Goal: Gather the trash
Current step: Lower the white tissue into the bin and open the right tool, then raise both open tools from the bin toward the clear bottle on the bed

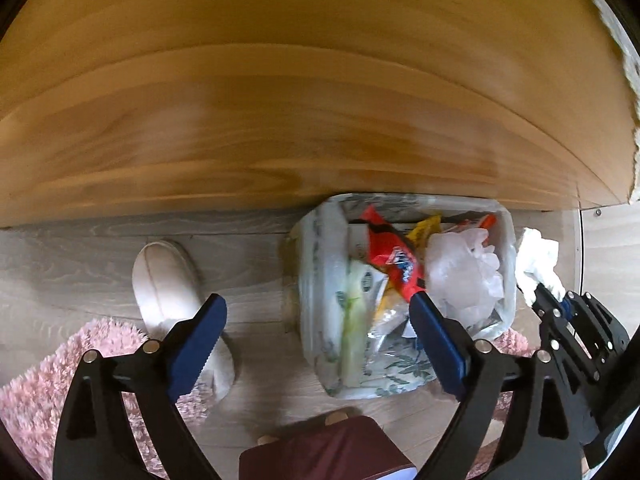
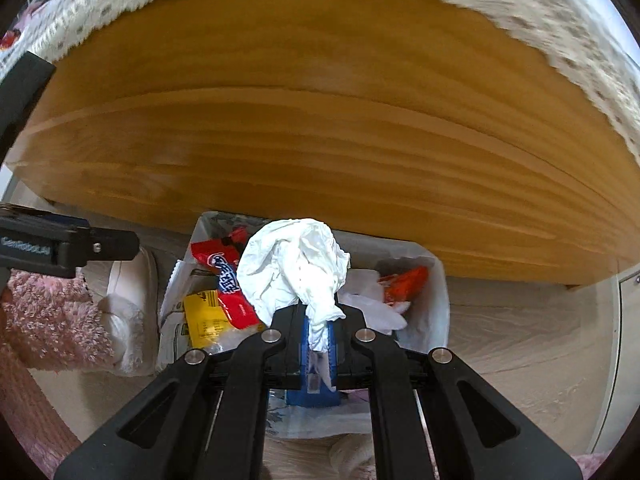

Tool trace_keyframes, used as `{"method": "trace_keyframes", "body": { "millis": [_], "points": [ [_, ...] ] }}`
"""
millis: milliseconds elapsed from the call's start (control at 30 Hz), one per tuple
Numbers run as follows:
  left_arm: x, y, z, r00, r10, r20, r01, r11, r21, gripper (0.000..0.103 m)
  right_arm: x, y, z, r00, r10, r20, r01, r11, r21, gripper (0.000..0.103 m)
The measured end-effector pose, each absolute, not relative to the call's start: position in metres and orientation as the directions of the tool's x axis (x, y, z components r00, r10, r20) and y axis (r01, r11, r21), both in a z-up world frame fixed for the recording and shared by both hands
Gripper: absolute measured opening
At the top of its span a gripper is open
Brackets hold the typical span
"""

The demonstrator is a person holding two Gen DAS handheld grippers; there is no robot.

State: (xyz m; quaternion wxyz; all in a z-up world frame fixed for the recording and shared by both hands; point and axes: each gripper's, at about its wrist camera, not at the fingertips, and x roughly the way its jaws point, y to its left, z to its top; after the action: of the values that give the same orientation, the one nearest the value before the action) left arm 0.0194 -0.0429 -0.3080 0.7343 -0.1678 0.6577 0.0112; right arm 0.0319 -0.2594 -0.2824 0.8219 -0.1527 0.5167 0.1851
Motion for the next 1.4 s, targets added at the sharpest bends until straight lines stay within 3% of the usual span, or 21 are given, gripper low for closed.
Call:
{"method": "trace_keyframes", "body": {
  "millis": [533, 567, 633, 667, 733, 800, 1067, 1400],
  "points": [
    [0.014, -0.037, -0.309, 0.146, -0.201, -0.969, -0.208, 0.951, -0.229, 0.089, 0.045, -0.226, -0.322, 0.321, 0.000, -0.947, -0.465, 0.871, -0.158, 0.009],
    [0.014, -0.037, -0.308, 0.148, -0.201, -0.969, -0.206, 0.952, -0.228, 0.089, 0.045, -0.225, -0.322, 0.313, -0.008, -0.950, -0.464, 0.871, -0.160, 0.015],
    [0.014, -0.038, -0.307, 0.150, -0.204, -0.967, -0.203, 0.951, -0.233, 0.089, 0.045, -0.226, -0.325, 0.305, -0.027, -0.952, -0.464, 0.869, -0.174, 0.041],
    [0.014, -0.038, -0.307, 0.151, -0.204, -0.967, -0.202, 0.951, -0.233, 0.089, 0.045, -0.226, -0.325, 0.306, -0.038, -0.951, -0.464, 0.867, -0.183, 0.060],
    [0.014, -0.037, -0.308, 0.148, -0.206, -0.967, -0.206, 0.950, -0.234, 0.089, 0.042, -0.226, -0.324, 0.328, -0.064, -0.943, -0.462, 0.859, -0.219, 0.065],
    [0.015, -0.037, -0.307, 0.149, -0.203, -0.968, -0.211, 0.950, -0.232, 0.089, 0.042, -0.227, -0.324, 0.330, -0.071, -0.941, -0.458, 0.860, -0.226, 0.079],
    [0.015, -0.039, -0.307, 0.150, -0.188, -0.971, -0.202, 0.955, -0.216, 0.089, 0.045, -0.236, -0.321, 0.299, -0.054, -0.953, -0.436, 0.881, -0.187, 0.090],
    [0.015, -0.041, -0.309, 0.145, -0.168, -0.975, -0.186, 0.963, -0.194, 0.089, 0.045, -0.238, -0.320, 0.312, -0.064, -0.948, -0.430, 0.880, -0.201, 0.093]
  ]
}}
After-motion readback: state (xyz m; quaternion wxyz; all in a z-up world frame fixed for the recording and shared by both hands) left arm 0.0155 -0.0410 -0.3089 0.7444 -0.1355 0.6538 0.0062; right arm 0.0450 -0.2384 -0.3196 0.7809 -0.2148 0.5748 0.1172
